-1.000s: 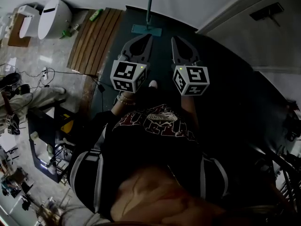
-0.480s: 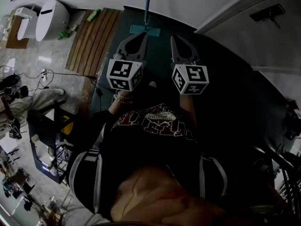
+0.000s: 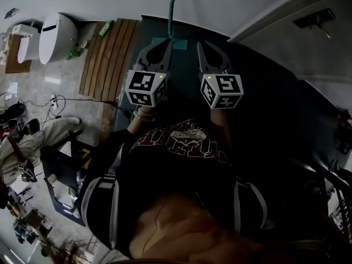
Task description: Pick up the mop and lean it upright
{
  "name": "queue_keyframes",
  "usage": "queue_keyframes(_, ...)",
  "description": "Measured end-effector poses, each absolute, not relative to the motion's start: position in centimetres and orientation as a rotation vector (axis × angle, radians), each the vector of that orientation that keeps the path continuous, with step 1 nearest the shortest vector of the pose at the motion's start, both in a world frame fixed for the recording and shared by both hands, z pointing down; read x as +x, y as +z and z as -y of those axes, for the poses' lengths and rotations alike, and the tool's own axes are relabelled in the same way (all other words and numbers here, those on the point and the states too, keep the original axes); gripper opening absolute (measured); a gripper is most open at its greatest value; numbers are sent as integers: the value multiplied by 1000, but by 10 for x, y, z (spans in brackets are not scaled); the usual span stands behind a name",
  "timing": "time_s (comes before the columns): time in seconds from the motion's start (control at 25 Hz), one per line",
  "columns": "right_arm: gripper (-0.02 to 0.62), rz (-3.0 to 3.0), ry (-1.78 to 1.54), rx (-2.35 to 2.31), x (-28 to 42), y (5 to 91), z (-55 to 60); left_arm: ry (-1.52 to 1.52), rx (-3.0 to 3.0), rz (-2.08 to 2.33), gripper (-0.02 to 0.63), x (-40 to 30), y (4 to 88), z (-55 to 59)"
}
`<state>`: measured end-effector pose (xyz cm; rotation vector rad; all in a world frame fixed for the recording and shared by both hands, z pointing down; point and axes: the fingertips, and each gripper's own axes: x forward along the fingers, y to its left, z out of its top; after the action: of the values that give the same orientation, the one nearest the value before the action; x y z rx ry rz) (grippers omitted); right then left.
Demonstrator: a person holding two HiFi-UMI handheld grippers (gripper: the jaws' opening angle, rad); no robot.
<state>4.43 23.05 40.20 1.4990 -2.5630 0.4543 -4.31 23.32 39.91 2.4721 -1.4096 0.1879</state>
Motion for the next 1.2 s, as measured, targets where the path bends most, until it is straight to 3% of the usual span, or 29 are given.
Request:
queue_keyframes(0.8, 18, 2475, 500, 1634, -8, 415, -145, 239, 2547, 1262, 46, -97, 407, -138)
queue_keyframes(1.2, 18, 2503, 501, 1599, 17, 417, -99, 235, 2532, 1309, 46, -74, 407, -93)
